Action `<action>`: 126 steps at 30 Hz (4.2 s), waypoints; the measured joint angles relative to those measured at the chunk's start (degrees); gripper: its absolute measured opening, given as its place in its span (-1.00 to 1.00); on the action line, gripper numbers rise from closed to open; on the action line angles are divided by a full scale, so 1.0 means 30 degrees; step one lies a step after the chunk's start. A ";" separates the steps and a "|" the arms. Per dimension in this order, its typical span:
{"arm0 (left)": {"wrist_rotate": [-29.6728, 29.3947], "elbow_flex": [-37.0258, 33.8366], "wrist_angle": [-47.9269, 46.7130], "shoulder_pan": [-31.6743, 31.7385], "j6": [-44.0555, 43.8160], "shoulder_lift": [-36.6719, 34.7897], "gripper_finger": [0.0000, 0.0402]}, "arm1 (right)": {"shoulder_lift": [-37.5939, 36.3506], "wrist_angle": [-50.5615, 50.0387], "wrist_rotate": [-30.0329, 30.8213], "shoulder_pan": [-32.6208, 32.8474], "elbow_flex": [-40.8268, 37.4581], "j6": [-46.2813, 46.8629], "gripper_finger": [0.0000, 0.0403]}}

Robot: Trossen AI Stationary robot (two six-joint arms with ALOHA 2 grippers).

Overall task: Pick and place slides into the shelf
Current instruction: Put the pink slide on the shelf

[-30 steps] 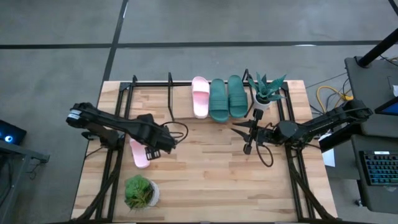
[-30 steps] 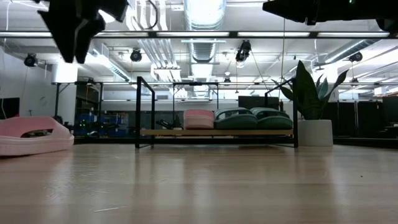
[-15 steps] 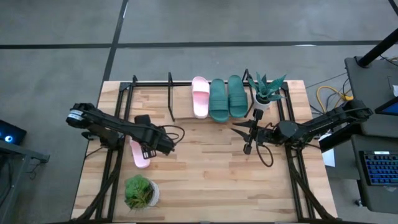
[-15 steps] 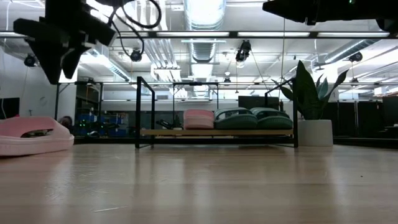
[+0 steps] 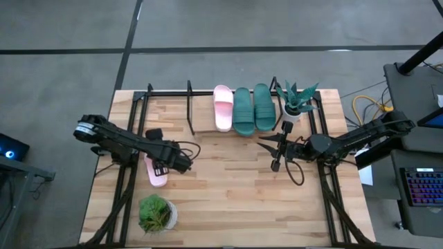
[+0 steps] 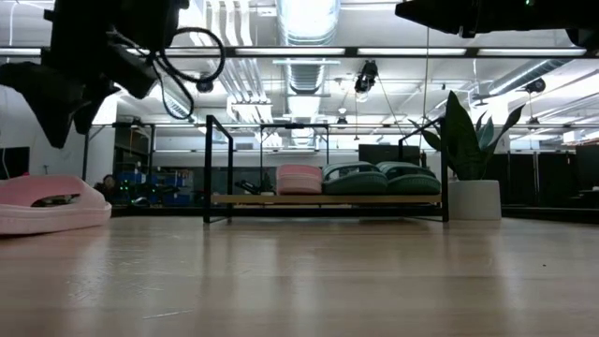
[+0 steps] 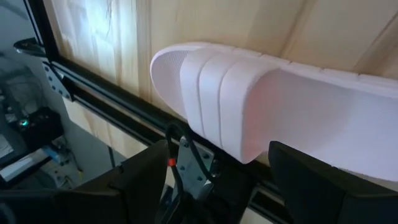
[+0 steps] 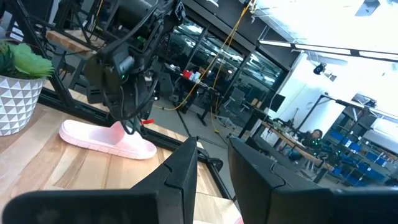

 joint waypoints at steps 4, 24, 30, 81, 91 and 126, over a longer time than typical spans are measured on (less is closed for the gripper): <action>0.0000 -0.0481 0.0127 0.0000 -0.0175 0.0000 0.31 | 0.0000 -0.0001 -0.0003 0.0000 0.0000 0.0003 -0.59; -0.0584 -0.3056 0.1851 -0.0058 -0.0485 -0.0014 0.31 | 0.0001 -0.0001 0.0004 0.0001 0.0000 0.0003 -0.59; -0.1865 -0.3071 0.1851 -0.0109 -0.0473 -0.0029 0.31 | 0.0004 -0.0004 -0.0003 0.0001 0.0000 0.0003 -0.59; -0.1382 -0.6471 0.5340 -0.1100 -0.0944 -0.3246 0.31 | 0.0007 -0.0016 0.0004 0.0003 0.0000 0.0003 -0.59; -0.2392 -0.7078 0.5362 -0.1100 -0.1493 -0.3111 0.31 | 0.0007 -0.0023 0.0004 0.0000 0.0000 0.0003 -0.59; -0.2223 -0.7107 0.5254 -0.1093 -0.1950 -0.1458 -0.79 | 0.0007 -0.0016 0.0004 0.0000 0.0000 0.0003 -0.59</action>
